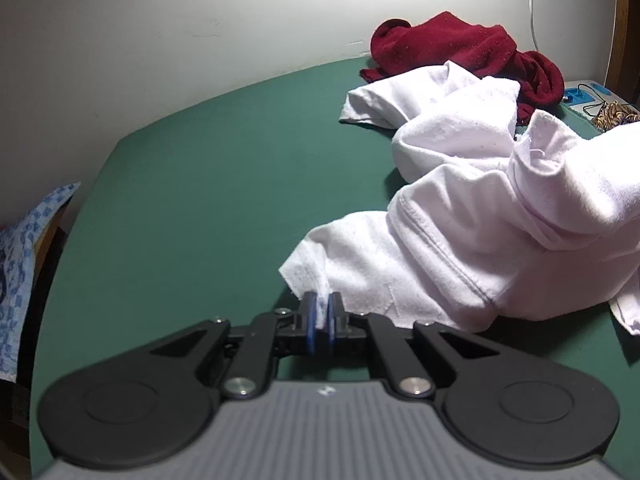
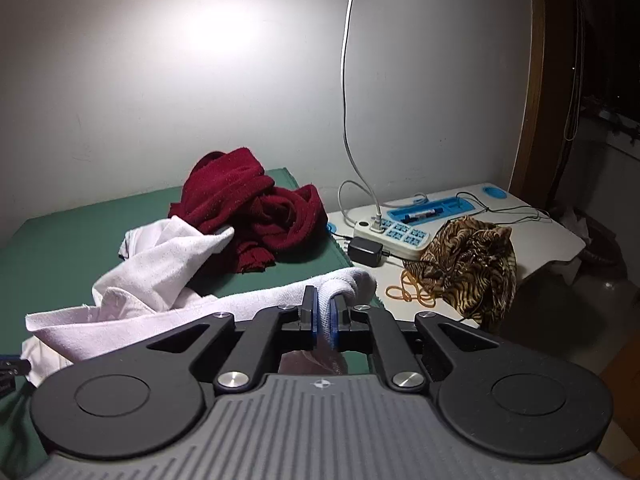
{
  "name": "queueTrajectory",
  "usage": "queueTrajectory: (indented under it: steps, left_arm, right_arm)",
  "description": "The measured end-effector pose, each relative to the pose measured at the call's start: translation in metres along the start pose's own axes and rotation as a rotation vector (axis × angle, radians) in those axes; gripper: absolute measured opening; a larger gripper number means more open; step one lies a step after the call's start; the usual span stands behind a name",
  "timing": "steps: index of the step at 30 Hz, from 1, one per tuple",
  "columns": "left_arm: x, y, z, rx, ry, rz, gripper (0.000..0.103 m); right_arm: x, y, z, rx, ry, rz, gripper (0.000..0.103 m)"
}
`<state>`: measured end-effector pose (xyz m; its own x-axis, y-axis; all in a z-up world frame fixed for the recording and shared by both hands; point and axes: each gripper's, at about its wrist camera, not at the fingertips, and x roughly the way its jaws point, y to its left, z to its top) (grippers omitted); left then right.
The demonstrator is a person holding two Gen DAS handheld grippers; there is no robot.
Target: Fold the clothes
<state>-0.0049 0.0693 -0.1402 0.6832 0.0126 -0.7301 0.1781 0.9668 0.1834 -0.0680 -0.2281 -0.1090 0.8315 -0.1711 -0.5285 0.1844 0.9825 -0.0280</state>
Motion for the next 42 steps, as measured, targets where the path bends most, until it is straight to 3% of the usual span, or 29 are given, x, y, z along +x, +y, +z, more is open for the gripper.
queueTrajectory:
  steps: [3, 5, 6, 7, 8, 11, 13, 18, 19, 20, 21, 27, 33, 37, 39, 41, 42]
  left_arm:
    - [-0.01, -0.004, -0.008, 0.065, -0.026, -0.019, 0.018]
    - [-0.017, -0.007, -0.013, 0.109, -0.044, -0.031, 0.023]
    - [-0.02, -0.009, -0.015, 0.131, -0.052, -0.037, 0.035]
    - [-0.023, -0.014, -0.016, 0.154, -0.071, -0.064, 0.039]
    - [-0.026, -0.021, -0.016, 0.182, -0.096, -0.096, 0.044]
    - [-0.02, -0.046, -0.008, 0.243, -0.135, -0.099, 0.057]
    - [-0.015, -0.062, -0.002, 0.283, -0.16, -0.099, 0.056]
    - [-0.003, -0.097, 0.017, 0.359, -0.211, -0.114, 0.051]
    - [0.0, -0.098, 0.024, 0.352, -0.21, -0.13, 0.043]
    - [0.003, -0.1, 0.03, 0.339, -0.196, -0.149, 0.016]
    - [0.005, -0.102, 0.036, 0.324, -0.18, -0.167, 0.011]
    - [-0.012, -0.086, 0.043, 0.112, -0.192, -0.158, 0.01]
    - [-0.072, -0.05, 0.019, 0.045, -0.238, -0.031, 0.01]
    - [-0.111, -0.021, 0.007, -0.045, -0.247, 0.075, 0.01]
    - [-0.123, -0.012, 0.002, -0.089, -0.238, 0.131, 0.011]
    - [-0.128, -0.01, -0.005, -0.113, -0.21, 0.176, 0.011]
    - [-0.13, -0.008, -0.008, -0.124, -0.195, 0.198, 0.012]
  right_arm:
    - [0.008, 0.006, -0.013, -0.078, 0.071, -0.009, 0.009]
    - [0.012, 0.006, -0.023, -0.097, 0.119, -0.005, 0.019]
    - [0.013, 0.005, -0.026, -0.096, 0.136, -0.001, 0.032]
    - [0.012, 0.004, -0.027, -0.089, 0.138, 0.003, 0.04]
    - [0.011, 0.003, -0.026, -0.082, 0.132, 0.005, 0.04]
    - [0.008, 0.0, -0.024, -0.063, 0.116, 0.01, 0.042]
    - [0.007, -0.003, -0.022, -0.048, 0.108, 0.007, 0.055]
    - [0.006, -0.013, -0.025, -0.018, 0.12, 0.011, 0.067]
    - [0.008, -0.016, -0.027, -0.013, 0.13, 0.019, 0.068]
    - [0.009, -0.018, -0.029, -0.009, 0.141, 0.024, 0.068]
    - [0.012, -0.02, -0.031, -0.006, 0.154, 0.026, 0.068]
    - [0.03, -0.037, -0.037, 0.076, 0.223, 0.059, 0.069]
    - [0.045, -0.031, -0.031, 0.012, 0.237, 0.155, 0.073]
    - [0.051, -0.011, -0.026, -0.062, 0.23, 0.289, 0.083]
    - [0.053, 0.003, -0.023, -0.105, 0.225, 0.359, 0.082]
    - [0.052, 0.02, -0.021, -0.151, 0.207, 0.43, 0.07]
    - [0.05, 0.029, -0.021, -0.174, 0.193, 0.475, 0.045]
